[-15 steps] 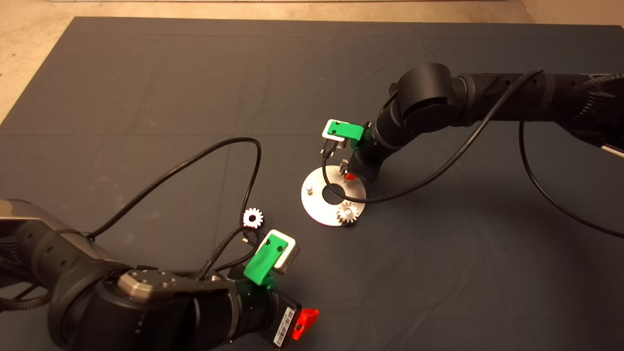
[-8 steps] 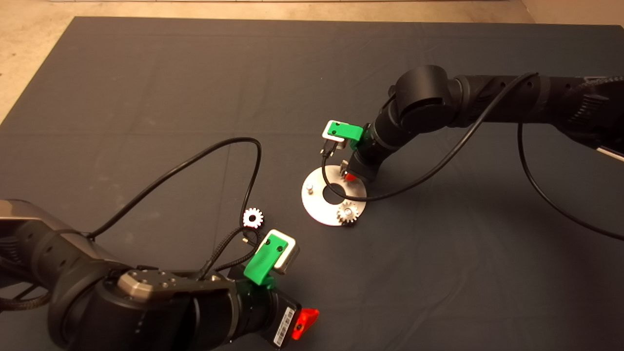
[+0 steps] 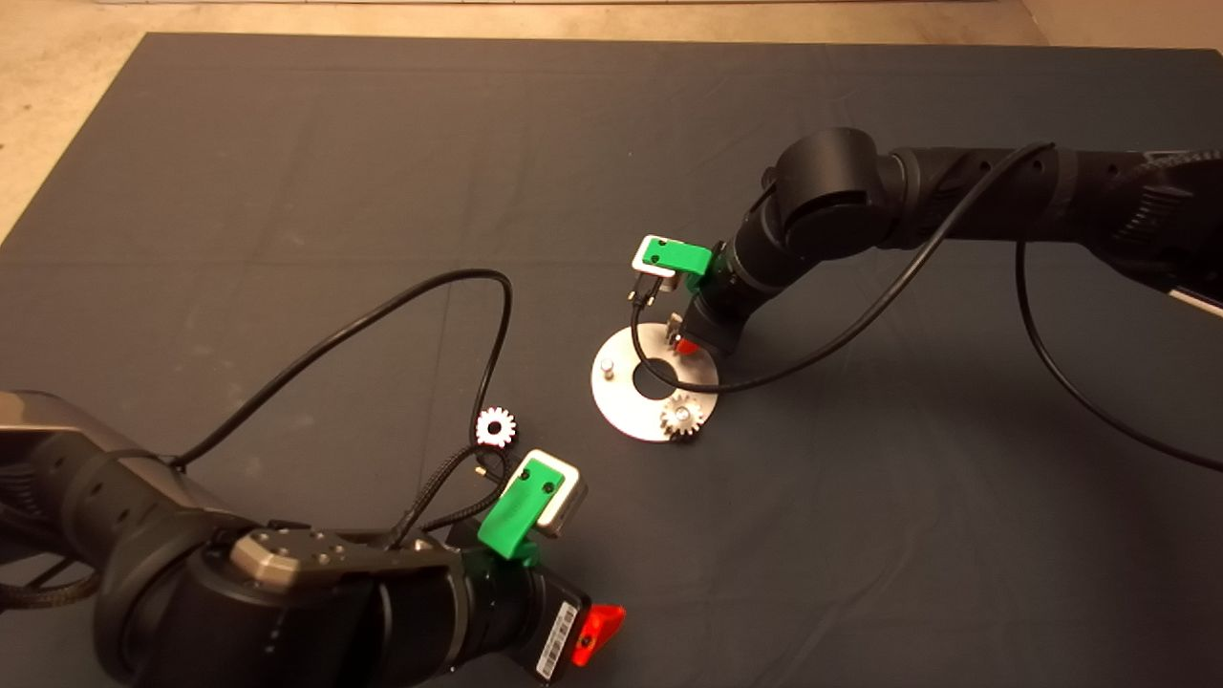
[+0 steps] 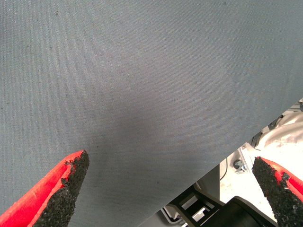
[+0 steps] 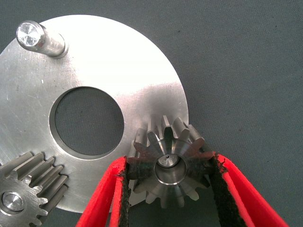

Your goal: Install three planetary gears onto the carrier pins

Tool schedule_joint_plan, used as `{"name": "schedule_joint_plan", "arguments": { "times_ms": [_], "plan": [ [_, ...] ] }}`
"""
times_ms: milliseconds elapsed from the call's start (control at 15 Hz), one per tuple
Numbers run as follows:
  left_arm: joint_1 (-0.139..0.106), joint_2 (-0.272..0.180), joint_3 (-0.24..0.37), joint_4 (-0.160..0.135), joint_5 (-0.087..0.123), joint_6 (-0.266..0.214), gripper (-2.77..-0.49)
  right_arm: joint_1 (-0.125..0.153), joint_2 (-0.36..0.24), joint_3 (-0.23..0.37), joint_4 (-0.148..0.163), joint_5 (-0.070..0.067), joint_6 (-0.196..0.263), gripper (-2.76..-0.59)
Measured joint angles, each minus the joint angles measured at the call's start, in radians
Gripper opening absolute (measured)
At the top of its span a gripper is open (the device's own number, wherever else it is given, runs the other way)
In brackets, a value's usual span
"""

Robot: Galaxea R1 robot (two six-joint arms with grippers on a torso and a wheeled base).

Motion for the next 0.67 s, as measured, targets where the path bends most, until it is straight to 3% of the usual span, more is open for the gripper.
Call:
{"name": "schedule_joint_plan", "arguments": {
  "times_ms": [400, 667],
  "plan": [
    [0.000, 0.000, 0.000, 0.000, 0.000, 0.000, -0.77, -0.004, 0.000, -0.002, -0.001, 0.000, 0.000, -2.15],
    [0.000, 0.000, 0.000, 0.000, 0.000, 0.000, -0.77, -0.004, 0.000, -0.002, -0.001, 0.001, 0.000, -1.88]
  ]
}}
